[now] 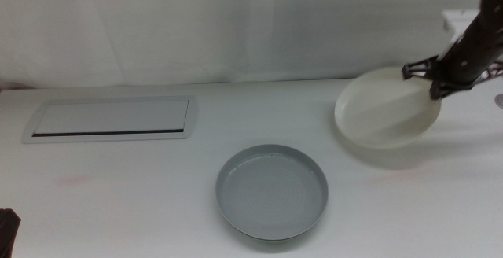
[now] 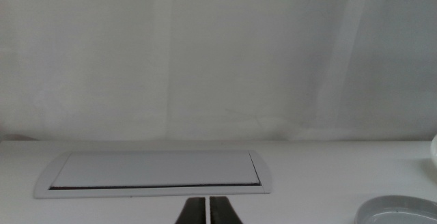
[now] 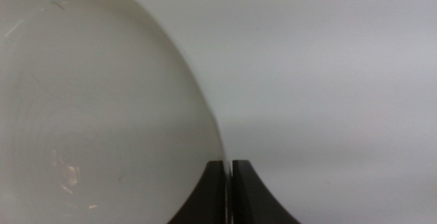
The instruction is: Stack the three bowls on top of each other.
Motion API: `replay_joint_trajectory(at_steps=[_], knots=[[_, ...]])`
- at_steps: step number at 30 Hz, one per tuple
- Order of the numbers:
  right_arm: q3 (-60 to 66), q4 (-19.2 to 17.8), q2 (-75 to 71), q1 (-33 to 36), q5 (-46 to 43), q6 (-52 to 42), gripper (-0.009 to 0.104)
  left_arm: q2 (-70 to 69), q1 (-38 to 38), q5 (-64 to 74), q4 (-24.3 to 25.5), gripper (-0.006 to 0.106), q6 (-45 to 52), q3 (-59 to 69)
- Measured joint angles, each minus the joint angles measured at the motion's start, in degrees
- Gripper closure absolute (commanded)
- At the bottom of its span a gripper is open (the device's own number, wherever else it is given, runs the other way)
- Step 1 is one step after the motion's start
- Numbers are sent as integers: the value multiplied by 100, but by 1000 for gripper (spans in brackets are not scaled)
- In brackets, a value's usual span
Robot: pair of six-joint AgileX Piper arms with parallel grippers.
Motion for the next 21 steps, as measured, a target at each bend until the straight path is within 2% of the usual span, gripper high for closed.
replay_joint_trajectory(at_steps=[9,13,15,21], knots=[[0,38,-1261,-12,340,-210,98,0,0,0,0,103,0,0],[0,373,-1723,-12,492,-362,98,0,0,0,0,103,0,0],[0,783,-1996,4,625,-457,98,0,0,0,0,103,0,0],[10,862,-2195,468,883,-493,98,0,0,0,0,103,0,0]])
